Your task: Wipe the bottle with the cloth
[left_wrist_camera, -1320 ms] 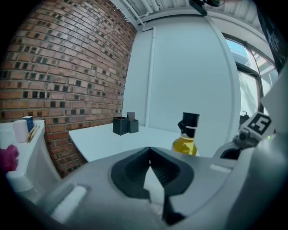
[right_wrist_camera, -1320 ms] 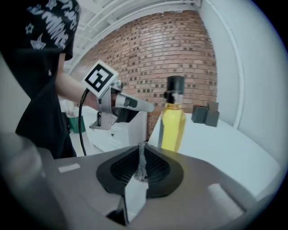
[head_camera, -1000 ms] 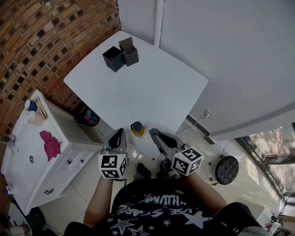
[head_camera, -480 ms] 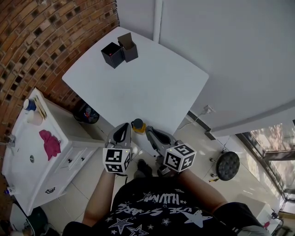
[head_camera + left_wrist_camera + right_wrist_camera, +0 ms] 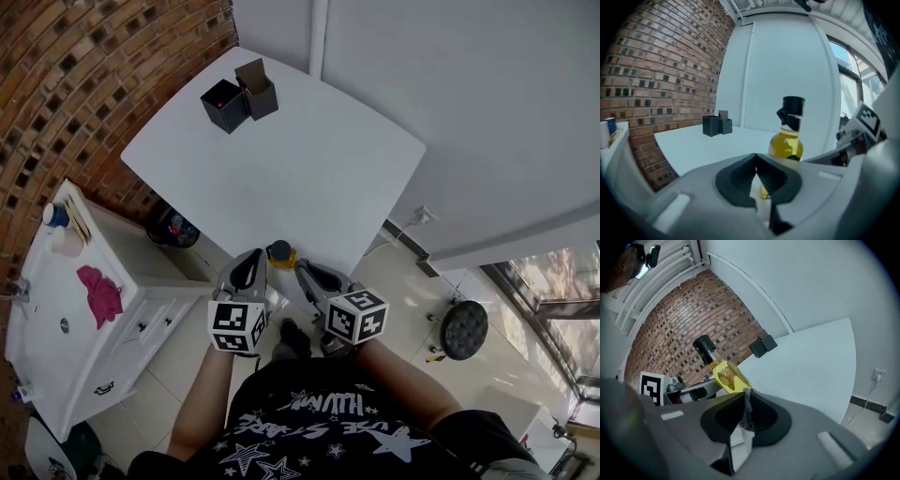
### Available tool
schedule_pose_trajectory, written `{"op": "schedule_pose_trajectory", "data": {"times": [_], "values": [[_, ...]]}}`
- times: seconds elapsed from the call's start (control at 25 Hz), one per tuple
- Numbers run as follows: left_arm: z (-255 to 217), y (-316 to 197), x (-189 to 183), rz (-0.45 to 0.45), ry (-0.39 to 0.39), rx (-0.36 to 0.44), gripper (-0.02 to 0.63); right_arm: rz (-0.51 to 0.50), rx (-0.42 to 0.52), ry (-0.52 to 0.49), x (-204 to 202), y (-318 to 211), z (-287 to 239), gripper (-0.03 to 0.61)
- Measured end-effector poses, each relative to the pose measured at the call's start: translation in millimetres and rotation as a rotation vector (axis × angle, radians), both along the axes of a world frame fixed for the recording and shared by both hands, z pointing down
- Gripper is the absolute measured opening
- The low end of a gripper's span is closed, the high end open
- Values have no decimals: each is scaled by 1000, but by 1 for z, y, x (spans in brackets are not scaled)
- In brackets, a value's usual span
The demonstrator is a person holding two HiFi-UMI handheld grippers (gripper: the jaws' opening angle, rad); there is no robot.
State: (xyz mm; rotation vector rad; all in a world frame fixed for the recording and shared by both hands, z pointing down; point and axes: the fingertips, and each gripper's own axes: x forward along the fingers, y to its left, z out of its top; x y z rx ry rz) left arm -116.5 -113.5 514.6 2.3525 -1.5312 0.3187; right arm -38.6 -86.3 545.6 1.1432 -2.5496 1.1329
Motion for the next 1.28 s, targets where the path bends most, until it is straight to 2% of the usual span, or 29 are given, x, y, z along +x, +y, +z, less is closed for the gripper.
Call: {"op": "schedule_pose_trajectory", "data": {"times": [0.28, 0.48, 0.52, 0.56, 0.6, 0.68, 0.8, 0.96, 1.12, 1.28], "values": [[9, 9, -2, -1, -9, -32, 3, -6, -36, 63, 1, -3, 25, 37], [16, 27, 7, 38, -9, -22, 3, 6, -2, 70, 14, -8, 18, 37], [15, 32, 12, 55, -2, -12, 41, 17, 2, 64, 19, -10, 15, 37], [16, 36, 17, 70, 4, -6, 128, 30, 5, 59, 25, -11, 13, 37], [16, 40, 22, 80, 4, -2, 183, 42, 8, 57, 30, -13, 11, 37], [18, 42, 30, 77, -15, 3, 247, 62, 14, 56, 42, -16, 7, 37], [21, 34, 34, 26, -80, 25, 311, 76, 23, 53, 53, -18, 3, 37], [20, 21, 36, -51, -151, 50, 325, 53, 43, 49, 56, -17, -3, 37], [14, 13, 33, -122, -283, 93, 322, 8, 74, 46, 56, -18, -11, 37], [12, 9, 33, -146, -272, 87, 280, -16, 92, 38, 56, -23, -17, 37]]}}
